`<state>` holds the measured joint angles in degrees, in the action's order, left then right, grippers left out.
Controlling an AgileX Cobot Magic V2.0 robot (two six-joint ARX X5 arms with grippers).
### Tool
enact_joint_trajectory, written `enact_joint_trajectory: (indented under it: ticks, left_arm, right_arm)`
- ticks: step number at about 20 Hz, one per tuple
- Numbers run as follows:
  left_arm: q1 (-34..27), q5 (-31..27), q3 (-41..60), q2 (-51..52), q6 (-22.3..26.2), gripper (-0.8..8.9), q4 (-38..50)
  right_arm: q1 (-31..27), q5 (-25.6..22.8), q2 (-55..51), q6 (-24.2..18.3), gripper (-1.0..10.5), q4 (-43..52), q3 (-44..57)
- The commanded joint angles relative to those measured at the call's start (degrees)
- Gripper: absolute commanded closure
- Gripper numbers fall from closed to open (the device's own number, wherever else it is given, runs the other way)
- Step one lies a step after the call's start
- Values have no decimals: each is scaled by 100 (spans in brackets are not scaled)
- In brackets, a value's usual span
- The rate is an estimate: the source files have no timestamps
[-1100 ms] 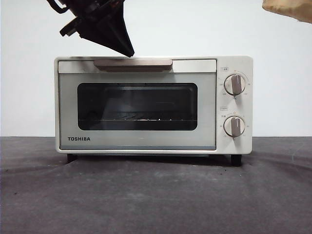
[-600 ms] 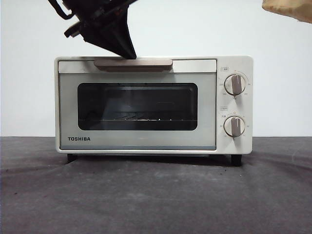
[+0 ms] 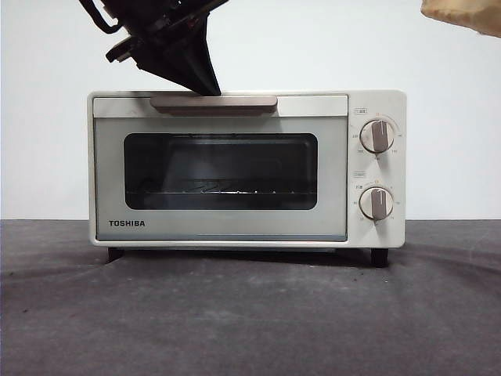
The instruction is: The left arm flap open the oven, the right arm pick bread and place it into oven, the left arm flap close the oven
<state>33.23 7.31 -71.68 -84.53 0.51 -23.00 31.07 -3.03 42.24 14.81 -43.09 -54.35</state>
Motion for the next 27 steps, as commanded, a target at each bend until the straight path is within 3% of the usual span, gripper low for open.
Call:
enact_joint_trajectory:
  ticks: [1, 21, 27]
  left_arm:
    - [131, 20, -7, -170, 35, 803, -433]
    - [968, 343, -7, -170, -11, 803, -2894]
    - [955, 293, -7, -120, -11, 803, -2959]
  right_arm:
    - [35, 2, 24, -70, 820, 52, -127]
    - [35, 4, 28, -107, 820, 59, -127]
    - [35, 205, 39, -140, 820, 57, -127]
